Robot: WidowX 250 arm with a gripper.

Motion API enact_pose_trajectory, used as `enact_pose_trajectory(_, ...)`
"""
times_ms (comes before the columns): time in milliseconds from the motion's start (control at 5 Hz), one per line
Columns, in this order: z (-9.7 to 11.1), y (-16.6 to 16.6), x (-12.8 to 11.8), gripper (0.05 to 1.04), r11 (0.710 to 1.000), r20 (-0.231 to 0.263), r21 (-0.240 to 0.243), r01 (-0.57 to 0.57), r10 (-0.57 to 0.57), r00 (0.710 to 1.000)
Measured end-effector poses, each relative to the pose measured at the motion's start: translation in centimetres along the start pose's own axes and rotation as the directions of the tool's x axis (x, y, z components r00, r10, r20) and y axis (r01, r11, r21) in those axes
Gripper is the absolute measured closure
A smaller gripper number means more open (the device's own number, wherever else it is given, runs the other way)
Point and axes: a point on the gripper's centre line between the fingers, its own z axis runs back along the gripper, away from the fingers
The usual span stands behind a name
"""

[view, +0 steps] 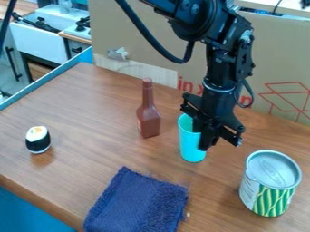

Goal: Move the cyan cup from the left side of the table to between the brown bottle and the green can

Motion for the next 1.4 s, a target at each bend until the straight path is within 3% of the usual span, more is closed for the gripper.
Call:
enact_pose_trajectory(200, 0.0, 0.0, -0.4, 0.745, 1.000, -0.026, -0.004, -0.003, 0.003, 1.000)
enact_pose_trajectory(600, 5.6, 1.3, 1.7, 0.153, 0.996, 0.076, -0.056, -0.070, 0.074, 0.994)
enact_pose_trajectory(800, 8.3, 2.8, 0.1, 0.073, 0.997, 0.095, -0.029, -0.072, 0.074, 0.993)
enact_pose_trajectory(1000, 9.4, 4.1, -4.8, 0.078, 0.996, 0.057, -0.005, -0.094, 0.094, 0.994)
enact_pose_trajectory(1200, 9.9, 5.8, -9.2, 0.081, 0.991, 0.051, 0.000, -0.135, 0.135, 0.990)
enact_pose_trajectory(1400, 9.1, 7.1, -10.3, 0.081, 0.986, 0.027, -0.011, -0.164, 0.164, 0.986)
